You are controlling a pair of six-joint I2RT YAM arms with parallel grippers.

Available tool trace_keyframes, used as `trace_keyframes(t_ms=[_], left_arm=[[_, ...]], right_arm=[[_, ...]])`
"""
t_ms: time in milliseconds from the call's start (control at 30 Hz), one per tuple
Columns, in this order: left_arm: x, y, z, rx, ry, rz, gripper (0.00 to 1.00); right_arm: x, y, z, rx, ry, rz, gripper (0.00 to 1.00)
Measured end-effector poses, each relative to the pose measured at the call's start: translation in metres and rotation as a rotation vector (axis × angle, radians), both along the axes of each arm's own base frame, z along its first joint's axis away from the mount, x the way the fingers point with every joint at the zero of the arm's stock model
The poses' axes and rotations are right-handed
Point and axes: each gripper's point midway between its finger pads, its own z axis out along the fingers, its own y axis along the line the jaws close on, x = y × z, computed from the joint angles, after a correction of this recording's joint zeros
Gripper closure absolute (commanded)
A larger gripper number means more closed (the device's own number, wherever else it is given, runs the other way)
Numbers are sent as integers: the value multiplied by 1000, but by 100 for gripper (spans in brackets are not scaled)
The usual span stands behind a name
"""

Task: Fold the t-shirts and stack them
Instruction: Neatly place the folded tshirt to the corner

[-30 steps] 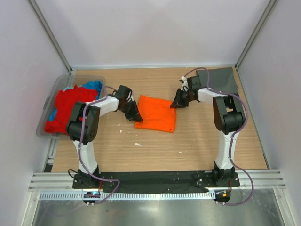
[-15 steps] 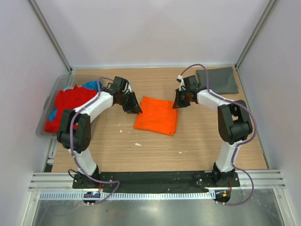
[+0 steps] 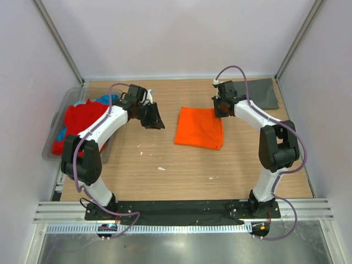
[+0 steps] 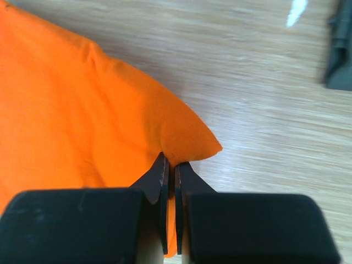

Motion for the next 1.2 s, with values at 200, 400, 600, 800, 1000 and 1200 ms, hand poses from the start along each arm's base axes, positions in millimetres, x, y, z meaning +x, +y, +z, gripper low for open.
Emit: trace_keyframes(t_ms=[200, 400, 600, 800, 1000, 1200], left_arm=[[-6, -2, -1, -11, 13, -27, 72], [-8, -2, -2, -12, 10, -45, 72], [-10, -2, -4, -16, 17, -52, 72], [-12, -4, -5, -30, 25, -62, 72], [-13, -6, -3, -43, 26, -69, 72], [-15, -8, -3, -57, 29, -77, 72]], right_arm=[[8, -24, 13, -124, -52, -33, 99], [24, -53, 37, -231, -106, -69, 99], [45, -96, 70, -309, -174, -121, 99], [54, -126, 83, -393, -198, -116, 99], [73, -140, 94, -455, -223, -84, 99], [79, -164, 104, -483, -235, -91, 99]])
